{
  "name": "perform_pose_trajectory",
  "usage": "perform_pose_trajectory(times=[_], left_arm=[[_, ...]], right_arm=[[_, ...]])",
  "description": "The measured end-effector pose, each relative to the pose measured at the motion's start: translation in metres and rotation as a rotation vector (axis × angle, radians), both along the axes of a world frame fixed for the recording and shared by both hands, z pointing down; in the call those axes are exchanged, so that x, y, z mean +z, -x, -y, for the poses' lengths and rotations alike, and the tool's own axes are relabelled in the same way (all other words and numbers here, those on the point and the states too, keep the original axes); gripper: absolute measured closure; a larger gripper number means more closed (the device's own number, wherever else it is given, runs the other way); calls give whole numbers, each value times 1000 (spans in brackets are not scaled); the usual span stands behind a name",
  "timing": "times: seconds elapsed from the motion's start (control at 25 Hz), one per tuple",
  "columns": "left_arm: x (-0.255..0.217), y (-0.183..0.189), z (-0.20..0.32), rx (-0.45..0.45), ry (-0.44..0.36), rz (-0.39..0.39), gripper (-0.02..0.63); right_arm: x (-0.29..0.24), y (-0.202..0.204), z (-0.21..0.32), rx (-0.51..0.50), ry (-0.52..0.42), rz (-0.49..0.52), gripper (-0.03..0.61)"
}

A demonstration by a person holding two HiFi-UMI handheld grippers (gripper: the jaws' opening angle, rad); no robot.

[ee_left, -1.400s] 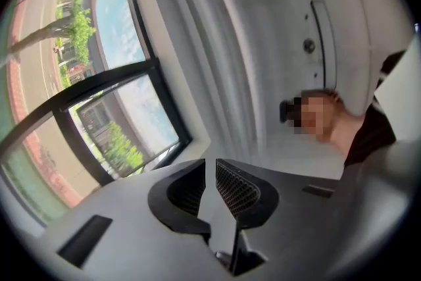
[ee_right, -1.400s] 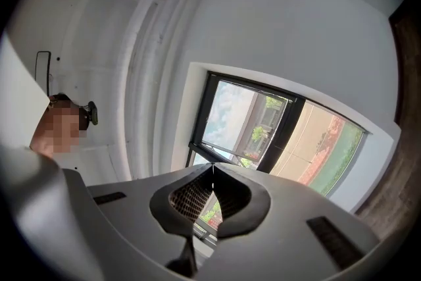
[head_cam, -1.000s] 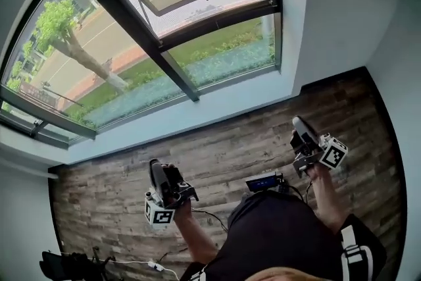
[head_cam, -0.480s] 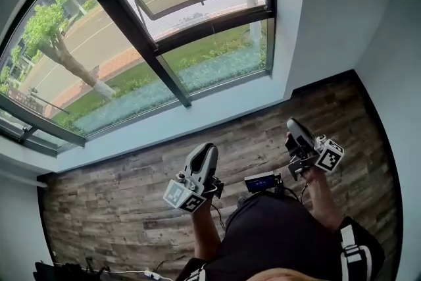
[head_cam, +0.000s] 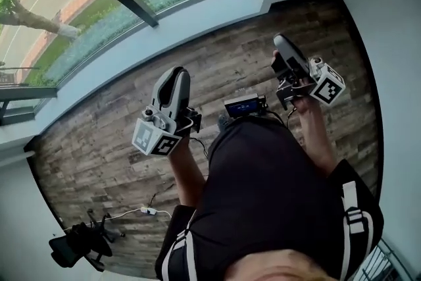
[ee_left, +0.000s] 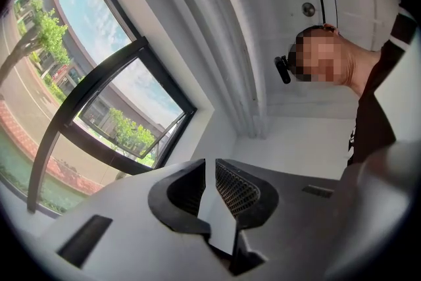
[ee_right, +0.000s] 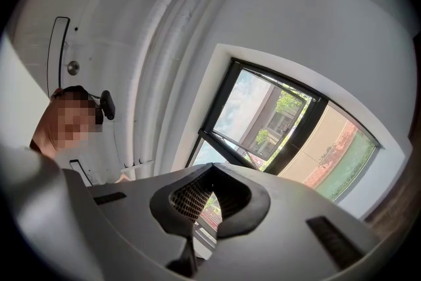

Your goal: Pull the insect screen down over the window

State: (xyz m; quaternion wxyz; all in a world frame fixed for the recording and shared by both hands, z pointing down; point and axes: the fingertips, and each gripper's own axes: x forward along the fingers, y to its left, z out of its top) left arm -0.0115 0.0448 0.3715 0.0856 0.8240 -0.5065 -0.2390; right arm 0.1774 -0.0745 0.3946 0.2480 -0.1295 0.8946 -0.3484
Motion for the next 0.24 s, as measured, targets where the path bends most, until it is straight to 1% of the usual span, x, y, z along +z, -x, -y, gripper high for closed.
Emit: perform_pose_trajectory(times=[0.24], left_arm=[[14, -5, 6, 17, 22, -2, 568]], right_arm=[[13, -4, 4, 12, 19, -3, 569]])
